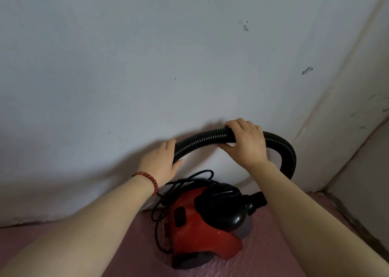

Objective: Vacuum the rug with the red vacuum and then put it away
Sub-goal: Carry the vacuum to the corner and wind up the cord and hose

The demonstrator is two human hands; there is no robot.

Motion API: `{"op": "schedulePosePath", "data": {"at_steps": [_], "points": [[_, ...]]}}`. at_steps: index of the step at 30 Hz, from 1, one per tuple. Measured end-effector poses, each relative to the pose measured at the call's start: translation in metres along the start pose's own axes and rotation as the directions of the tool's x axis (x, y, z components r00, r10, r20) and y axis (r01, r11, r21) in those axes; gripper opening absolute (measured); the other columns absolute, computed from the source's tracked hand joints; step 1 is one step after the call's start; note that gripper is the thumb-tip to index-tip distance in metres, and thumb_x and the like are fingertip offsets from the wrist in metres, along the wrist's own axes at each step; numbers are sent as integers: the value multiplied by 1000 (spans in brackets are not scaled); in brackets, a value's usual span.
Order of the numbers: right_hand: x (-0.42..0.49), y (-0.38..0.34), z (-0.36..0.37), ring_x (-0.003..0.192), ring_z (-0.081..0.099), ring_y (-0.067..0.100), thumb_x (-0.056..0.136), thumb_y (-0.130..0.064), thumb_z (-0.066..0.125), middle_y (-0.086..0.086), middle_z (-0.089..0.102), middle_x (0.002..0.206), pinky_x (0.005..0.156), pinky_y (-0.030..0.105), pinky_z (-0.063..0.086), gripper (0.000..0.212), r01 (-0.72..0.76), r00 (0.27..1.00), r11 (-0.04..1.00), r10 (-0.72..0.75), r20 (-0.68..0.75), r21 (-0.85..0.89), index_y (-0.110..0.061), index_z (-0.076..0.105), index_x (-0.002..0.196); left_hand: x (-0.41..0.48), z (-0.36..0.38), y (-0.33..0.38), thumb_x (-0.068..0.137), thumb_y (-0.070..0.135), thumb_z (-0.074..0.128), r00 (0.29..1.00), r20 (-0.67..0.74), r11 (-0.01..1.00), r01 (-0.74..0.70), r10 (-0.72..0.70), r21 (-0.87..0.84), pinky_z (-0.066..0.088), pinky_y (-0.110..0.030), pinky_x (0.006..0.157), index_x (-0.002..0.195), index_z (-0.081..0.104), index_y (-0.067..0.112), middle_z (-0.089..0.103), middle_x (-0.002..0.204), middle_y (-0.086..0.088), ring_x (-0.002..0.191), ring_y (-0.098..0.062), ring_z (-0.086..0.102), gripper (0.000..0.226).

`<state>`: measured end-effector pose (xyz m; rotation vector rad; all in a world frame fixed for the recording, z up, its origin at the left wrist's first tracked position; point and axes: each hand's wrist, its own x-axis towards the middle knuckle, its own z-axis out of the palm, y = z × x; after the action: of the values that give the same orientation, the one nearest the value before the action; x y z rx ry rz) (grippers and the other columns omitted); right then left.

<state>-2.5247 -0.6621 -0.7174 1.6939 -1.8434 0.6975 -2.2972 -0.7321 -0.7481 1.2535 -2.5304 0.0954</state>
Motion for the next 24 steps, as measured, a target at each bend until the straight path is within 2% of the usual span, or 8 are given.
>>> {"op": "schedulePosePath", "data": {"at_steps": [3, 7, 10, 13, 15, 18, 22, 24], "points": [[-5, 15, 9, 73, 59, 26, 68, -44, 79, -3, 62, 80, 69, 34, 41, 40, 50, 997, 999, -49, 65, -11, -20, 60, 94, 2, 12, 8, 94, 52, 37, 993, -10, 992, -120, 121, 47, 49, -34, 67, 140, 22, 19, 43, 130, 1, 107, -20, 55, 59], [-14, 32, 23, 93, 56, 23, 78, -55, 65, -7, 64, 103, 80, 35, 37, 43, 21, 953, 998, -3, 303, -54, -24, 58, 106, 6, 33, 19, 96, 47, 35, 986, 19, 985, -165, 164, 58, 52, -34, 69, 140, 20, 19, 40, 129, -1, 106, -20, 54, 54], [-26, 42, 34, 101, 53, 20, 79, -60, 60, -7, 60, 115, 85, 34, 36, 49, 6, 910, 993, 43, 411, -117, -25, 56, 113, 11, 49, 33, 94, 45, 42, 981, 111, 984, -165, 157, 67, 50, -35, 74, 140, 20, 21, 39, 130, -2, 112, -21, 50, 57], [-41, 57, 39, 109, 50, 21, 80, -58, 61, -5, 54, 125, 92, 33, 35, 53, -10, 855, 981, 108, 508, -191, -24, 52, 120, 10, 60, 47, 89, 40, 54, 948, 271, 983, -182, 167, 31, 49, -39, 79, 140, 20, 24, 42, 128, -4, 113, -24, 51, 63], [-50, 69, 36, 114, 47, 22, 82, -56, 61, -2, 53, 127, 97, 34, 33, 52, -35, 828, 963, 179, 532, -269, -22, 51, 121, 4, 68, 54, 86, 31, 57, 904, 389, 976, -212, 177, 48, 49, -40, 79, 139, 22, 20, 45, 127, -6, 111, -26, 53, 64], [-58, 80, 30, 114, 46, 23, 84, -54, 59, 2, 55, 120, 99, 34, 32, 52, -81, 826, 937, 254, 504, -339, -20, 49, 122, -4, 81, 52, 85, 25, 59, 841, 525, 978, -196, 129, 74, 51, -40, 83, 140, 22, 14, 48, 127, -9, 110, -28, 55, 68], [-52, 74, 30, 114, 46, 24, 84, -52, 60, 3, 55, 119, 101, 33, 30, 52, -93, 852, 942, 243, 464, -323, -18, 49, 122, -1, 92, 46, 82, 10, 62, 811, 579, 993, -118, 88, 15, 53, -37, 80, 146, 9, 14, 51, 119, -13, 99, -28, 60, 83], [-48, 71, 32, 115, 45, 24, 84, -50, 61, 3, 55, 120, 102, 34, 29, 51, -80, 847, 940, 240, 475, -331, -18, 50, 122, 2, 93, 45, 81, 4, 61, 806, 584, 995, -100, 90, -15, 52, -35, 81, 147, 6, 15, 49, 120, -15, 100, -29, 59, 86]]}}
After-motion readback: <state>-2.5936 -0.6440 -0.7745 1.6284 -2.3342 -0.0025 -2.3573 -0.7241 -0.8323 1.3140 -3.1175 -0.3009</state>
